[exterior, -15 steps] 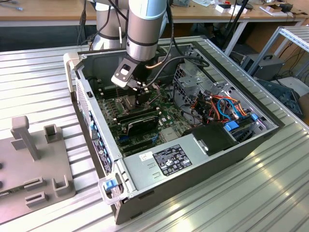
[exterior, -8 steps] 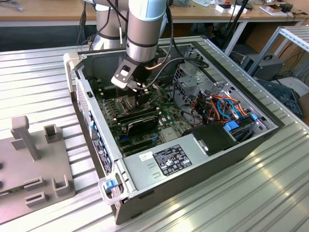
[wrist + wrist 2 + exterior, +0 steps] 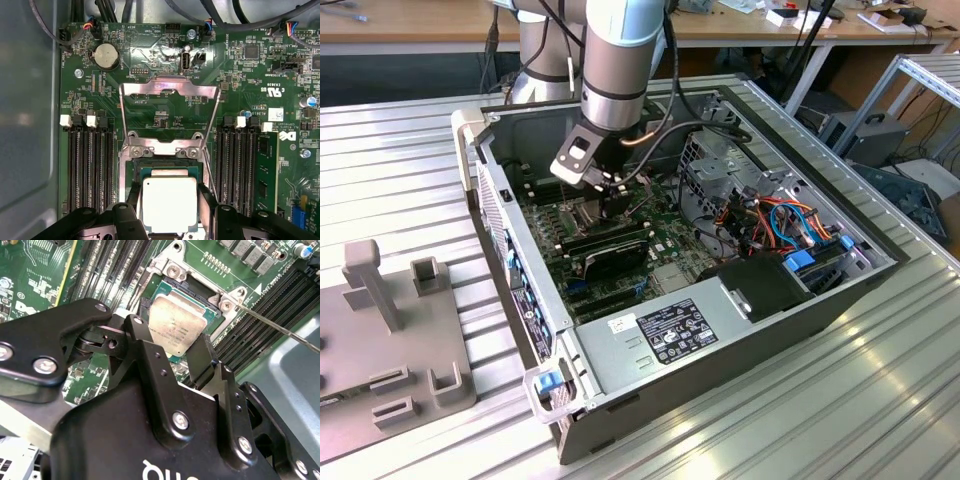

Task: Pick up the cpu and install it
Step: 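Place the cpu into insertion slot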

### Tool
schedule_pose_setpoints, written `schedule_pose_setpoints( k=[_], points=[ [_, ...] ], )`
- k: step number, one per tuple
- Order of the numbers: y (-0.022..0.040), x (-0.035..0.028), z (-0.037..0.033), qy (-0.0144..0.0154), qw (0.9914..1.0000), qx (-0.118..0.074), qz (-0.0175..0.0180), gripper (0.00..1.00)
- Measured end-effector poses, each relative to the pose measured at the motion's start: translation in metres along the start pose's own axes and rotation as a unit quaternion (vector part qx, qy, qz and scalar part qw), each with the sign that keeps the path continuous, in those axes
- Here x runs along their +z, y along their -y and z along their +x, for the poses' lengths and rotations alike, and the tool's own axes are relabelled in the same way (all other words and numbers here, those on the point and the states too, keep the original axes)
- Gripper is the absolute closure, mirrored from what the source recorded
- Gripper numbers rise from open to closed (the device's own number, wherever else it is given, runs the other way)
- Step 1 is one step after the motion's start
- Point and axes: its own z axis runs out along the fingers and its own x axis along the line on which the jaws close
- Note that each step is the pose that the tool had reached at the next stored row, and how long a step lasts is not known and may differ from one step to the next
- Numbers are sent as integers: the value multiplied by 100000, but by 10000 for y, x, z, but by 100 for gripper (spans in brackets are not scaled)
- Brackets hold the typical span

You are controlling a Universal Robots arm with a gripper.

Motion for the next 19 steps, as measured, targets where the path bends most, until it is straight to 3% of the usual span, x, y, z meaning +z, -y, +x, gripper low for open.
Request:
schedule_pose_setpoints(
  k=[19],
  points=[
    [-1, 34, 24, 23, 99995, 965, -1, 45]
  ],
)
